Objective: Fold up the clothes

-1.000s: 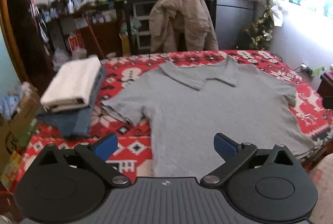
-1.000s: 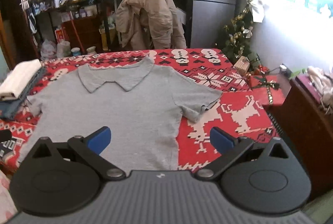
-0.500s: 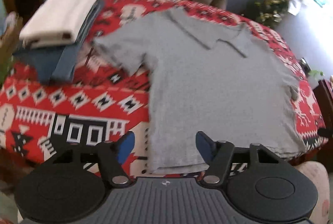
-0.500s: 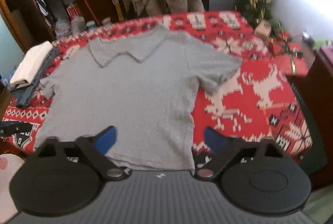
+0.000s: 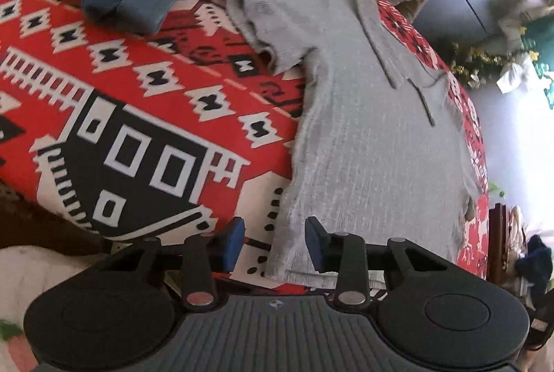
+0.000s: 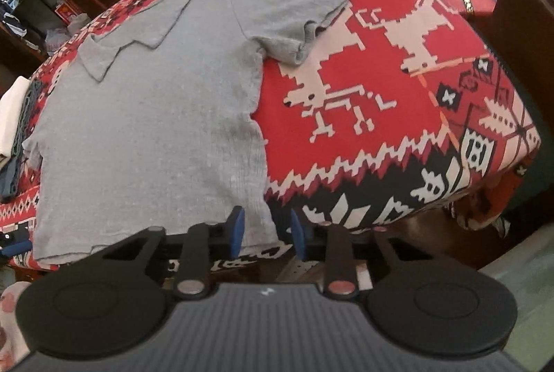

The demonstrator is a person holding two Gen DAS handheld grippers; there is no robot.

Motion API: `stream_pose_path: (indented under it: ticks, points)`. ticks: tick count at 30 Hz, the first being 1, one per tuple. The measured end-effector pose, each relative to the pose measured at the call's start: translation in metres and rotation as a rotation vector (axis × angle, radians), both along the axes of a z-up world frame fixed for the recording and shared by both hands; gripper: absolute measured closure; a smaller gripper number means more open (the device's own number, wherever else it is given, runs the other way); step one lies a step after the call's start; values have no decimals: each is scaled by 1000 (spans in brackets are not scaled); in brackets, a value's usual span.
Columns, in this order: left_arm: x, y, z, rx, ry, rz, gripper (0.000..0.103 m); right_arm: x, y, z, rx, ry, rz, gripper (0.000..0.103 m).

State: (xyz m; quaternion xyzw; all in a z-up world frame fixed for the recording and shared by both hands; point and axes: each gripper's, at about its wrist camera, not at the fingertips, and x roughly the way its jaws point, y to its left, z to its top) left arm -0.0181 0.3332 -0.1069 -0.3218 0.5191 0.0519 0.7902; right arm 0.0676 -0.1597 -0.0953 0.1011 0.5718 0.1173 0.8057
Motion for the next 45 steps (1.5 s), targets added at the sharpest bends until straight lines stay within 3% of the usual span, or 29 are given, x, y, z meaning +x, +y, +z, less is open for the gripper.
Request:
stream_pose_path:
  ticks: [6, 9, 13, 15, 16, 18, 23, 28, 36, 41, 45]
  points:
    - [-3, -1, -4, -17, 3, -15, 66, 1, 1, -3, 46, 9, 0, 86]
    - [-4, -2, -7, -25, 4, -23, 69, 0, 4, -3, 56, 14, 2, 86]
    - [-6, -8, -2, 24, -6, -29, 69, -1, 5, -6, 65, 26, -8, 84]
    - [-7, -11, 1, 48, -11, -33, 81, -2, 5, -7, 67, 28, -15, 85]
    - [-8, -13, 2, 60, -13, -35, 98, -2, 6, -8, 65, 23, -14, 86]
    - [-9, -16, 4, 85, -18, -38, 99, -4, 9, -8, 51, 12, -16, 99]
    - [-12, -23, 10, 146, -31, -46, 99, -11, 4, 0, 17, -20, -52, 100]
    - [-7, -18, 15, 108, -21, -25, 99, -8, -1, 5, 47, -15, -75, 101]
    - [18, -5, 38, -11, -117, -13, 99, 19, 1, 36, 191, -66, -53, 100]
    - [64, 1, 40, 39, -18, -91, 99, 74, 10, 31, 220, 42, -16, 100]
    - [94, 5, 39, 18, 152, -132, 99, 119, 21, 28, 168, 164, 10, 100]
